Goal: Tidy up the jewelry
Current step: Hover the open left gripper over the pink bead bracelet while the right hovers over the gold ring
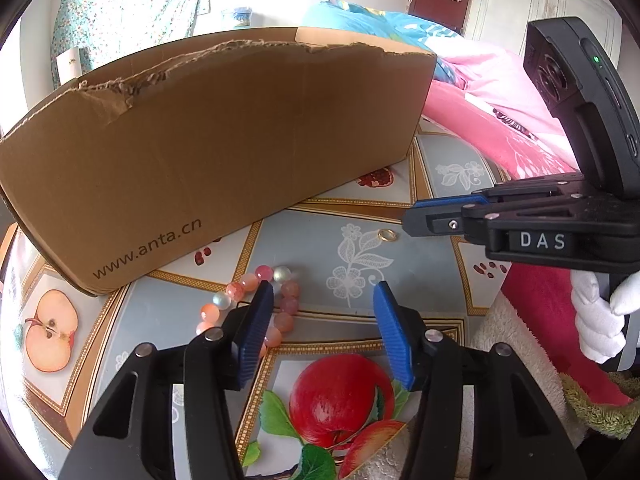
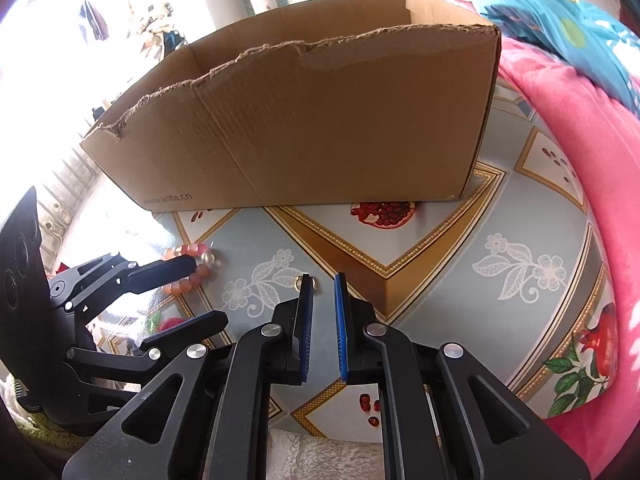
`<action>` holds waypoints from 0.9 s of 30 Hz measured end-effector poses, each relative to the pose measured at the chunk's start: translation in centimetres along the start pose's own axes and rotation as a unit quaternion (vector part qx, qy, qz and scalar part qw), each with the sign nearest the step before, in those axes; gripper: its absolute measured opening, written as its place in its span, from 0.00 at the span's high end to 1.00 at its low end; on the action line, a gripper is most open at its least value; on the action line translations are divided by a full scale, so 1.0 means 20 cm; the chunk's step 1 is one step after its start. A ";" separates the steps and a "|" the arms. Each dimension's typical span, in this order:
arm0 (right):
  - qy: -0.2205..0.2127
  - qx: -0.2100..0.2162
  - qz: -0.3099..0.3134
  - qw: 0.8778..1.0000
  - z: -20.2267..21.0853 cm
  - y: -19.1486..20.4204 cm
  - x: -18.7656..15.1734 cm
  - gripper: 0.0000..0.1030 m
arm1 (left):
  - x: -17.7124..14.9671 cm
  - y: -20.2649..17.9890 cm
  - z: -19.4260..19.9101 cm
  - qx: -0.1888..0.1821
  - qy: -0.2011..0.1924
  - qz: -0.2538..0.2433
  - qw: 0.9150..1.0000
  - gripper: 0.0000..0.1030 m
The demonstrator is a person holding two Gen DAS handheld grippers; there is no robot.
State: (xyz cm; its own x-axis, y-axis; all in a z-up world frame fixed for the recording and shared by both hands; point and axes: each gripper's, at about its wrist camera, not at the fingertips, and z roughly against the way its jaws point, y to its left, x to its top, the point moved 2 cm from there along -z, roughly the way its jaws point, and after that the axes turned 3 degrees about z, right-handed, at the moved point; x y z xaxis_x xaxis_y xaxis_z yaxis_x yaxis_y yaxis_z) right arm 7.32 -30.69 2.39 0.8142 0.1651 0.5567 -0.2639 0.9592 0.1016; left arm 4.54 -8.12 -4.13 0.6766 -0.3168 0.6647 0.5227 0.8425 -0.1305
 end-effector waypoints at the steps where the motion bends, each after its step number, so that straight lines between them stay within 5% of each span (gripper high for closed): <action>1: 0.002 -0.004 0.007 1.000 -0.01 0.01 0.00 0.91 | 0.00 0.00 0.00 0.001 0.000 -0.001 1.000 0.50; 10: 0.005 -0.051 0.061 0.997 -0.07 0.12 0.02 0.92 | 0.00 0.00 0.00 -0.001 0.001 0.002 1.000 0.50; 27: -0.007 -0.061 0.039 0.997 -0.07 0.15 -0.01 0.92 | -0.01 0.00 0.01 -0.003 0.000 0.003 1.000 0.50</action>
State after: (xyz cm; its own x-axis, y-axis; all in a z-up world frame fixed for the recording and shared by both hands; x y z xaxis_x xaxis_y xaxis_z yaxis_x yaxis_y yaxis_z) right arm 7.11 -27.54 1.44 0.7867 0.2380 0.5697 -0.2604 0.9645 -0.0435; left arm 4.37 -7.92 -4.13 0.6798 -0.3117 0.6639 0.5213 0.8421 -0.1384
